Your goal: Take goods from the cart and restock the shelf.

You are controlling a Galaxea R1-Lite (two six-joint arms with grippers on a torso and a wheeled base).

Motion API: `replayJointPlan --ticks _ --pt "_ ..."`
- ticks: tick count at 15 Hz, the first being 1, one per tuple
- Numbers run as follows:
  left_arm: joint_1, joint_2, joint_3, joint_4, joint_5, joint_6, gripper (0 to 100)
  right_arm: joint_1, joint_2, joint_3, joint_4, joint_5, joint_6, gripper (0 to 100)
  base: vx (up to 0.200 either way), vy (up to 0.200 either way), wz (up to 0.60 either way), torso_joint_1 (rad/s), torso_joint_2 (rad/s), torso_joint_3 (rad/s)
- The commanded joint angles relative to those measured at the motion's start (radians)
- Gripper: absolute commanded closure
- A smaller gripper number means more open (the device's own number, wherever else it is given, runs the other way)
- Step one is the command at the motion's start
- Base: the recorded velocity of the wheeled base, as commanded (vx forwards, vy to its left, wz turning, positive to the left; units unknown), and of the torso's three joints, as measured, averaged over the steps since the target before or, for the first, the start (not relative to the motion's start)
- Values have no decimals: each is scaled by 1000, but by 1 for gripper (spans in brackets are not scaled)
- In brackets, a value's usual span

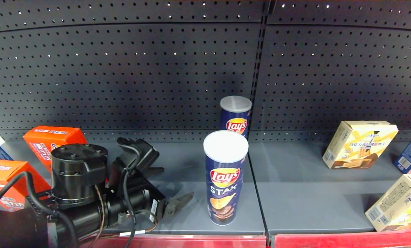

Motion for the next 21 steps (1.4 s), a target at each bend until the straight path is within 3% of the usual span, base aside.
replayJointPlan --ticks 1,6,8,11,21 --pt "-3 12 -1 0 0 1 0 0 3 5 0 1 -2 0 0 0 0 0 0 0" --pt "-32 16 -19 2 0 -2 0 0 3 3 0 -1 -2 0 0 0 0 0 0 0" --pt "-55 25 -36 2 3 -29 0 0 3 3 -2 -1 -9 0 0 0 0 0 0 0" --pt "-75 33 -52 5 27 -41 0 0 3 3 -2 -2 -9 0 0 0 0 0 0 0" --pt "-103 59 -68 8 41 -43 0 0 3 5 -2 -2 -9 0 0 0 0 0 0 0"
